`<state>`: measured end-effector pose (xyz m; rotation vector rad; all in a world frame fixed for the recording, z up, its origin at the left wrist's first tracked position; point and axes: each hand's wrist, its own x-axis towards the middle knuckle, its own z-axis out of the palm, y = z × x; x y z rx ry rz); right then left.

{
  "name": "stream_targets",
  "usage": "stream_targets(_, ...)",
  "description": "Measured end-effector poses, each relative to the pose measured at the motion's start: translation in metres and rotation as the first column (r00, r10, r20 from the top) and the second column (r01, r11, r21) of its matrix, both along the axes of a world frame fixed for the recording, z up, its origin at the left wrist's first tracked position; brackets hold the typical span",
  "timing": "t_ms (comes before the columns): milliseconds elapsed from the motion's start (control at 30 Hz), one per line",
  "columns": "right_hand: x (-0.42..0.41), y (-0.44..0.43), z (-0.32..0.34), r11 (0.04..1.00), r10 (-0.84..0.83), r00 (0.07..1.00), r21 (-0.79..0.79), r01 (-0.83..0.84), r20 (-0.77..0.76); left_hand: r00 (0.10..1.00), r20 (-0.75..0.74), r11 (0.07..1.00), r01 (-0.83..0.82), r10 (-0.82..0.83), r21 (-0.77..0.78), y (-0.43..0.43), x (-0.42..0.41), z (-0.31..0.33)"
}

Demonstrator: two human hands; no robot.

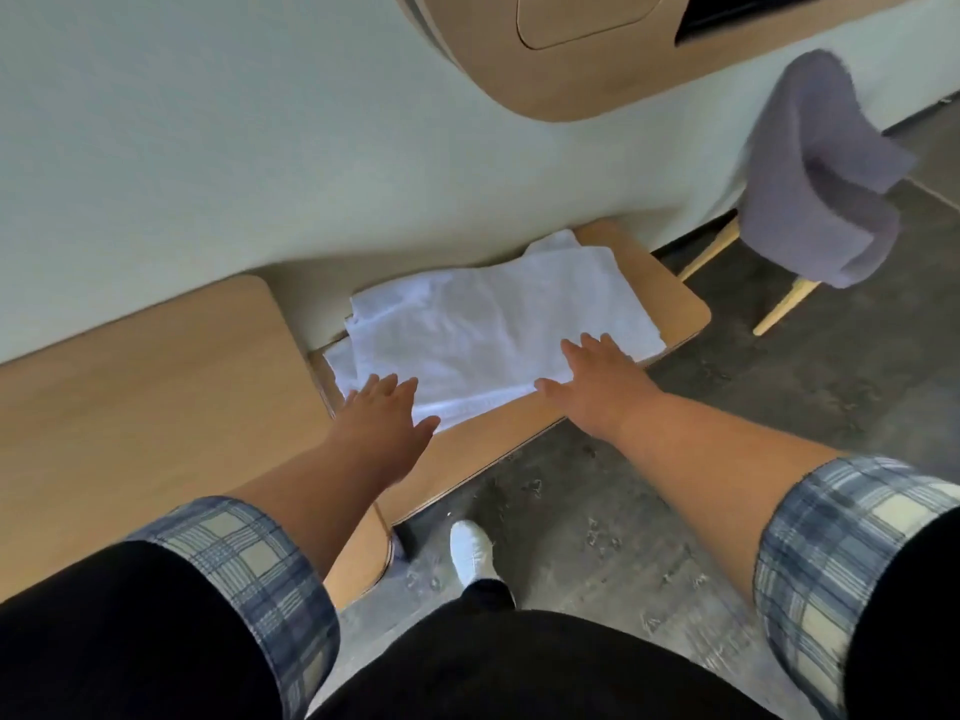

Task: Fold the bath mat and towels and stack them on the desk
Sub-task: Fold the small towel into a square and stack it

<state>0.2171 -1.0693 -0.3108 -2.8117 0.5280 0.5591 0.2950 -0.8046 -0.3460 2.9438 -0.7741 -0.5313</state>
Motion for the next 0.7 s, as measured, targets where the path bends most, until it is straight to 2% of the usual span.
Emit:
stream_targets(133, 0.071, -0.028, -0.063, 0.998, 0.058, 0.998, 0.018, -0.058, -0.024, 0.999, -0.032, 1.000, 0.002, -0.002, 0.009, -0.038, 0.070, -0.054)
stream_targets(400, 0.193, -0.096, -0.205, 0.996, -0.054, 0.999, 0.076, 0.054, 0.001, 0.996, -0.090, 0.996, 0.013, -0.005, 0.087, -0.129, 0.190, -0.177)
stream_targets(600, 0.286, -0.117, -0.318, 0.996, -0.043, 0.992, 0.081, 0.034, 0.117, 0.997, 0.003, 0.992, 0.073, -0.074, 0.102, -0.192, 0.277, -0.257)
stream_targets(700, 0.305, -0.118, -0.373, 0.998, -0.015, 0.991, 0.070, 0.006, 0.136, 0.995, 0.070, 0.989, 0.066, -0.076, 0.136, -0.210, 0.316, -0.291)
